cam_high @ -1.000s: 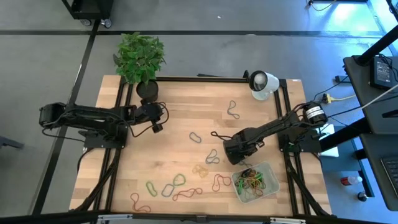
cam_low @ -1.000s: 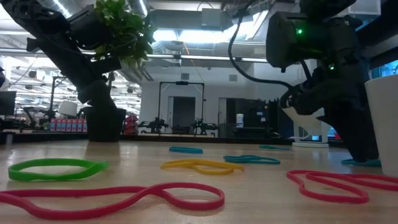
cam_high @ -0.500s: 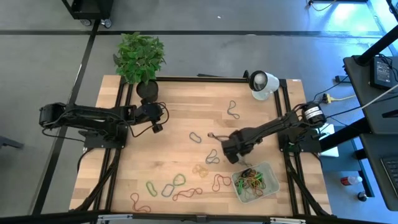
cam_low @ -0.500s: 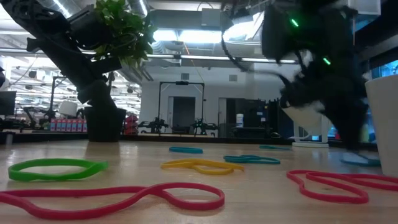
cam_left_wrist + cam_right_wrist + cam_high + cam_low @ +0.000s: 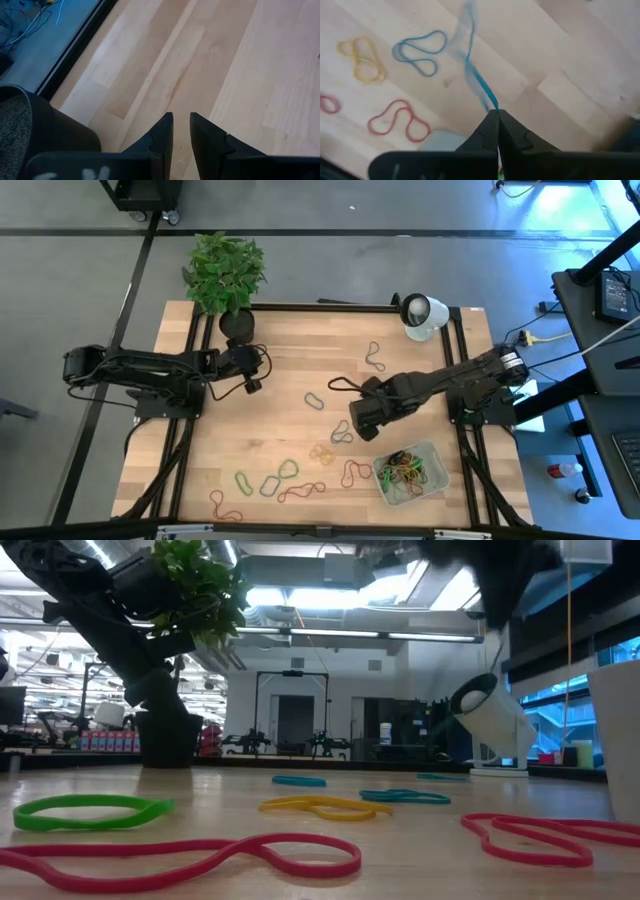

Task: Pick and place rubber bands into bin
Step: Put the blue rubber band into the white bin

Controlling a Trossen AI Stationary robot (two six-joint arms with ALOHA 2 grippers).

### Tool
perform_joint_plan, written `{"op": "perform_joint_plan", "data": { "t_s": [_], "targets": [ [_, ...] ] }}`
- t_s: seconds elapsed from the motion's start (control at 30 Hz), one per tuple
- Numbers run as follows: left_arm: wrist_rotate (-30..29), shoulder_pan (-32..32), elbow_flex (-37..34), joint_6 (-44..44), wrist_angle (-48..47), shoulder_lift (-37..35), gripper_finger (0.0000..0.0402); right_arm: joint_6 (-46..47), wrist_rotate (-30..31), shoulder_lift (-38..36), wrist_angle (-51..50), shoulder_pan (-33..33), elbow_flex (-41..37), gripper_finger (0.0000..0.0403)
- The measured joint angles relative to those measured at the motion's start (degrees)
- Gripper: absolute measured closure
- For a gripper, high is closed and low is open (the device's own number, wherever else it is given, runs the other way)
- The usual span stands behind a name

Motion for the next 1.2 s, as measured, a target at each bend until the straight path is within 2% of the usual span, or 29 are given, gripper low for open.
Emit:
{"op": "perform_joint_plan", "data": {
  "t_s": [0.27,0.4,0.5,0.63,0.8,0.9,1.1,1.2],
  "targets": [
    [-0.09,0.0,0.0,-0.48,0.0,0.0,0.0343,14.03,0.87,-0.12,-9.28,9.64,11.2,0.0402],
    [-0.11,0.0,0.0,-0.82,0.0,0.0,0.0343,22.05,0.47,-0.12,-9.02,15.71,12.69,0.0403],
    [-0.13,0.0,0.0,-1.09,0.09,0.0,0.0343,29.85,-2.59,-0.12,-9.21,20.4,10.94,0.0403],
    [-0.15,0.0,-0.02,-1.99,1.11,0.02,0.0343,38.36,-5.24,-0.11,-7.48,25.98,6.09,0.0403],
    [-0.48,0.0,-0.02,-3.85,5.53,0.02,0.0343,44.79,-5.78,-0.12,-0.19,29.98,-2.34,0.0403],
    [-0.5,0.0,-0.02,-4.13,7.37,0.01,0.0343,45.91,-5.64,-0.16,8.82,30.33,-9.6,0.0403],
    [-0.4,0.0,-0.02,-4.19,8.99,0.02,0.0343,45.36,-5.4,-0.07,34.03,29.3,-26.78,0.0402],
    [-0.38,0.0,-0.02,-5.53,9.06,0.02,0.0343,45.21,-5.7,-0.07,41.81,29.32,-32.4,0.0395]
  ]
}}
